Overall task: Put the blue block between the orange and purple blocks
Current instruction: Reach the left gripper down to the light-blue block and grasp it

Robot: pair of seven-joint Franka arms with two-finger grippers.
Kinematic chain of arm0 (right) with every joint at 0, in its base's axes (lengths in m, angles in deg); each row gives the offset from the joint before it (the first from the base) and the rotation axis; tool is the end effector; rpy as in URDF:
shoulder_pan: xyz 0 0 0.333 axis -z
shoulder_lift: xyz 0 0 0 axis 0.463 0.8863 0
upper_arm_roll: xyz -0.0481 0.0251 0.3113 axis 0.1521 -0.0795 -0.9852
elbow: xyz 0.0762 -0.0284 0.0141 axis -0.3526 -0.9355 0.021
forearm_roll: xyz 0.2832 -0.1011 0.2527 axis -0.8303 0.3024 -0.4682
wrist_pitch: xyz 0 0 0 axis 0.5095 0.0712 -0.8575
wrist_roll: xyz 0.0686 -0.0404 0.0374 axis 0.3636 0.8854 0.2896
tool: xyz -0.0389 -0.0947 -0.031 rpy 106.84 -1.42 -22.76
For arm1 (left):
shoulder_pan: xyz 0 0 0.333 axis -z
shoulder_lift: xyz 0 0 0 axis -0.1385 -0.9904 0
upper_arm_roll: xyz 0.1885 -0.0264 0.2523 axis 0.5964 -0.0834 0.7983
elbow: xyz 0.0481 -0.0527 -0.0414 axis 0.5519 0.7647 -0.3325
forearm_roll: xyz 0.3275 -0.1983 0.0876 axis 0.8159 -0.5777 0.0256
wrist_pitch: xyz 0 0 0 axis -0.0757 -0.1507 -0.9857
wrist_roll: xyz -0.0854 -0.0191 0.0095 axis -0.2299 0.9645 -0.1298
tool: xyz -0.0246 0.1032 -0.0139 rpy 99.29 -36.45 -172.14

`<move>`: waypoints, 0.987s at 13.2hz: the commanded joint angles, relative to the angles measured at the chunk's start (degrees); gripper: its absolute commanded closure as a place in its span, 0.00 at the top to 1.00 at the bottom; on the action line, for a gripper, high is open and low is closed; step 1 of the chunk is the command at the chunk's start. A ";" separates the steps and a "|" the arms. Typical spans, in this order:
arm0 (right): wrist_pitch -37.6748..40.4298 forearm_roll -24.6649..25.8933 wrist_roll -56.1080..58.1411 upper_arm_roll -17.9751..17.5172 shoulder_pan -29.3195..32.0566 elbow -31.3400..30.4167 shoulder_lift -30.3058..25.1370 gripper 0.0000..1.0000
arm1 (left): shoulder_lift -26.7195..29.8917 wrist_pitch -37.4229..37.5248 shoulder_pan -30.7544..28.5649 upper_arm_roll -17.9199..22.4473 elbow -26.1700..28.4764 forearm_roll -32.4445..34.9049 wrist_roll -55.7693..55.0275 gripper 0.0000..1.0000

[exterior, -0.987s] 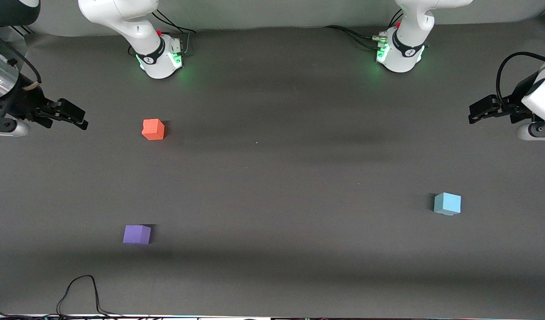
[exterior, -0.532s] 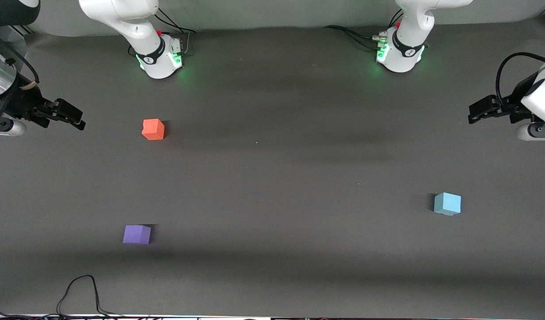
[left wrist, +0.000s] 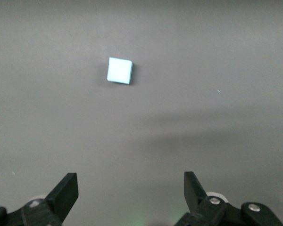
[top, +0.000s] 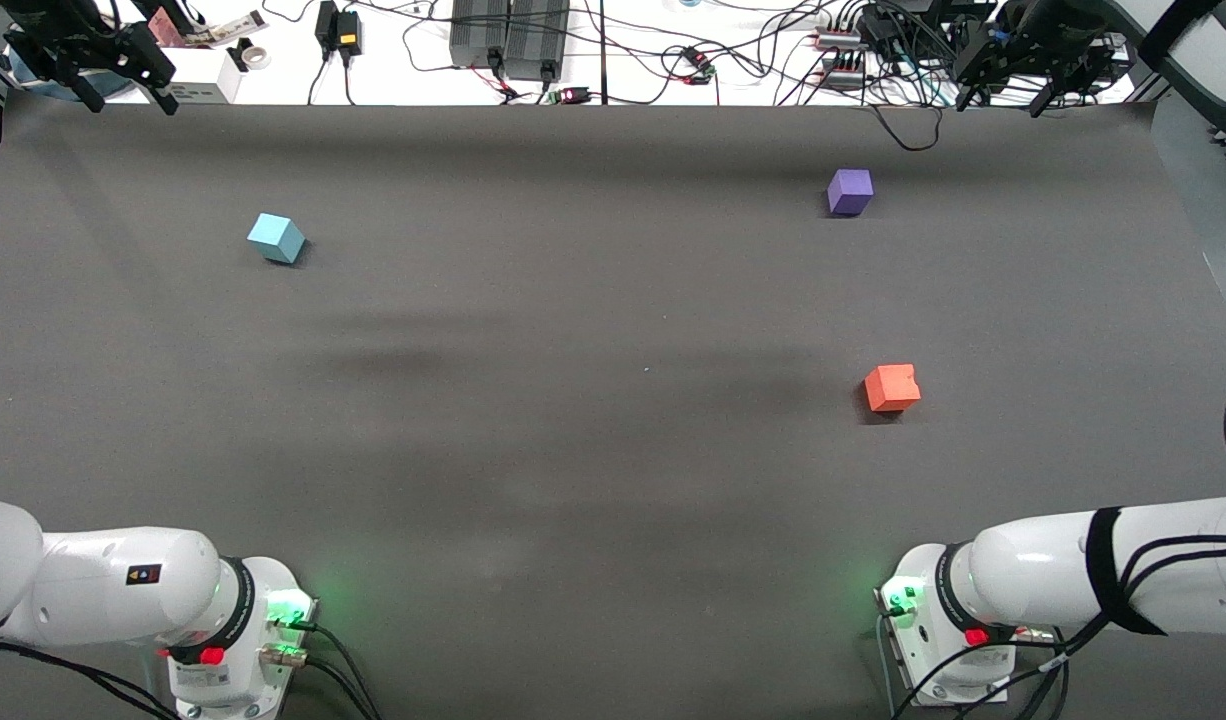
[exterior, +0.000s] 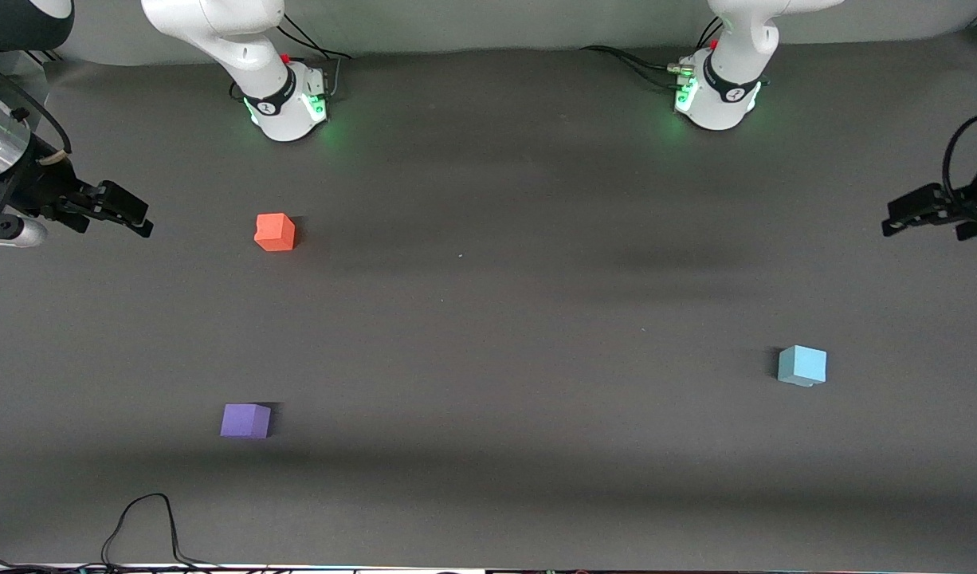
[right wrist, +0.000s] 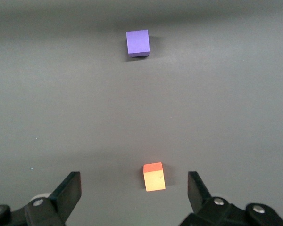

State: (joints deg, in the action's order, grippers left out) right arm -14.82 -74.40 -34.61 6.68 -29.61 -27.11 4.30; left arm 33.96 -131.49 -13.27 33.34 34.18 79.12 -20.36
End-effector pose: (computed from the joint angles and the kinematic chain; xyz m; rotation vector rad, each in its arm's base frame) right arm 0.5302 0.0217 0.6107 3.1326 -0.2003 0.0453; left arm 0.5666 0.0490 0.5906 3.1105 -0.1371 -0.0933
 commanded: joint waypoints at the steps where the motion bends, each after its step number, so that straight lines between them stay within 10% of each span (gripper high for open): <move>1: -0.75 -0.80 -0.65 0.26 0.36 1.17 0.57 1.00 | -3.42 -2.80 -1.37 -0.27 -2.28 -0.26 2.53 1.00; 5: 1.80 -1.15 -1.18 0.44 -0.26 -0.33 1.36 1.00 | -11.51 -3.25 -1.29 -0.27 -9.67 1.41 2.53 1.00; 13: 1.01 -1.41 -1.35 0.44 -0.26 -0.33 1.45 1.00 | -22.68 -18.77 -1.38 -0.27 -3.90 1.67 2.53 1.00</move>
State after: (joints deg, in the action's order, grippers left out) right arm -13.54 -74.70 -34.70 6.83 -29.67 -27.71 5.95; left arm 13.40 -145.58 -14.56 33.20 27.73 80.11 -18.66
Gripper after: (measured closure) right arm 0.000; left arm 0.000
